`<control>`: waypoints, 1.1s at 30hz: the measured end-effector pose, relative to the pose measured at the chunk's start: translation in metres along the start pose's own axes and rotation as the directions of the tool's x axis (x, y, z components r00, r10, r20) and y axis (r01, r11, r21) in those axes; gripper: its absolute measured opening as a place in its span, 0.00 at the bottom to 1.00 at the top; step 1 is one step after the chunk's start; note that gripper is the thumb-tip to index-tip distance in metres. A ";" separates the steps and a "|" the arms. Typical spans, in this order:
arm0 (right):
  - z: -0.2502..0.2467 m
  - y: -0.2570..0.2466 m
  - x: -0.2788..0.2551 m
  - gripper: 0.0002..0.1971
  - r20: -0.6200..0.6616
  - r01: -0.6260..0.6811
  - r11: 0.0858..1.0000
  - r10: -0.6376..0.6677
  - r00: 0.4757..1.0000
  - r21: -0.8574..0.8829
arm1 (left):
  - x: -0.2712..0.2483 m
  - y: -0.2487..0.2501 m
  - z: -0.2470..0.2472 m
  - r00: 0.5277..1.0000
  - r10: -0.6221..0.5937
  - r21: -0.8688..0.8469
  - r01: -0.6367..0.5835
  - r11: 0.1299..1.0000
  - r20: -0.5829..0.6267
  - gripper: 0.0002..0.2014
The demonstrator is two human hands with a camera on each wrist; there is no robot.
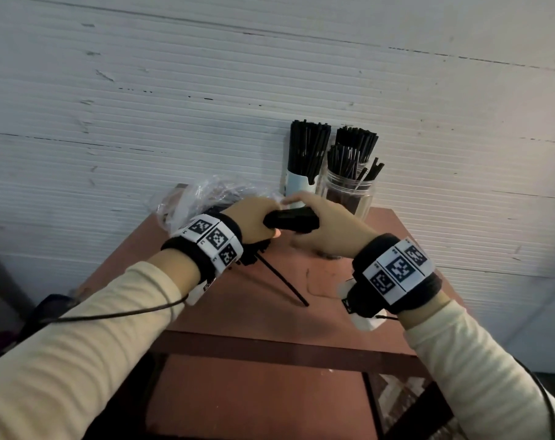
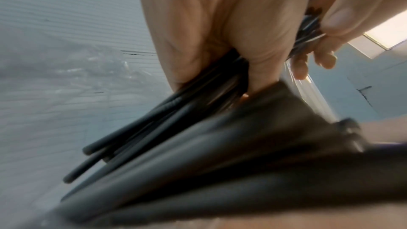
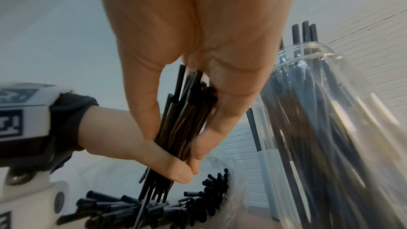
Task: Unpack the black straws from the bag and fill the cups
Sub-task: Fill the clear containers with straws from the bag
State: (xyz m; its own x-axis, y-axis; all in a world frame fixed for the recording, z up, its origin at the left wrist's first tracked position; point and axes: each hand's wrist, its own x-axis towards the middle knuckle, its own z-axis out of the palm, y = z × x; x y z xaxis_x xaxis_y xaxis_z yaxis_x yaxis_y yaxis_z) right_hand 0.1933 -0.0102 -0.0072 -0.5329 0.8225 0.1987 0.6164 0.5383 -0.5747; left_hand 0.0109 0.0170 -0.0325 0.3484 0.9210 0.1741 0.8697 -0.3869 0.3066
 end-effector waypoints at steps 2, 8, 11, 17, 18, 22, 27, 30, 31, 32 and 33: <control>0.002 0.006 0.002 0.27 -0.086 -0.082 0.995 0.087 0.992 0.058 | 0.000 -0.005 -0.001 0.999 -0.028 -0.041 0.026 0.999 -0.035 0.06; 0.010 0.009 0.006 0.20 0.125 -0.252 0.955 0.273 0.954 -0.157 | -0.001 -0.013 -0.005 0.988 -0.104 -0.132 0.088 0.987 -0.117 0.01; 0.022 0.002 0.008 0.21 0.415 -0.267 0.916 0.377 0.828 -0.300 | -0.003 -0.012 -0.004 0.990 -0.084 -0.139 0.068 0.988 -0.114 0.04; 0.043 -0.007 0.022 0.11 0.492 -0.158 0.891 0.374 0.786 -0.425 | -0.008 -0.005 -0.007 0.998 -0.045 -0.121 0.038 0.992 -0.052 0.06; 0.039 -0.008 0.023 0.10 0.477 -0.131 0.890 0.353 0.805 -0.437 | -0.009 -0.004 -0.008 0.998 -0.038 -0.125 0.031 0.992 -0.053 0.06; 0.006 -0.009 0.025 0.09 0.205 -0.100 0.897 0.205 0.957 -0.430 | -0.012 -0.003 -0.012 0.996 -0.075 -0.149 0.066 0.987 -0.054 0.10; -0.036 -0.014 0.021 0.05 -0.217 -0.065 0.978 0.021 0.976 -0.198 | -0.013 0.006 -0.025 0.991 -0.025 -0.268 -0.012 0.963 -0.133 0.11; -0.052 -0.022 0.019 0.06 -0.357 0.066 0.998 -0.063 0.932 -0.003 | -0.015 0.023 -0.031 0.987 0.077 -0.373 -0.124 0.919 -0.139 0.09; -0.055 -0.026 0.019 0.05 -0.381 0.105 0.993 -0.080 0.921 0.045 | -0.013 0.027 -0.030 0.985 0.081 -0.421 -0.137 0.897 -0.150 0.10; -0.057 -0.031 0.018 0.05 -0.403 0.140 0.987 -0.096 0.910 0.081 | -0.011 0.031 -0.028 0.984 0.065 -0.487 -0.138 0.862 -0.164 0.12; -0.058 -0.035 0.017 0.07 -0.429 0.175 0.977 -0.106 0.897 0.125 | -0.010 0.035 -0.026 0.986 0.034 -0.570 -0.123 0.812 -0.164 0.14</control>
State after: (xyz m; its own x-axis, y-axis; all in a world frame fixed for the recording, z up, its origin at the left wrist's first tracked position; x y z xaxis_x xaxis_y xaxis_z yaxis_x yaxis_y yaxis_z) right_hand 0.1965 -0.0043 0.0620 -0.2945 0.7599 0.5795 0.4362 0.6464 -0.6260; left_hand 0.0290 -0.0070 0.0008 0.3161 0.8875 0.3353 0.4638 -0.4529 0.7614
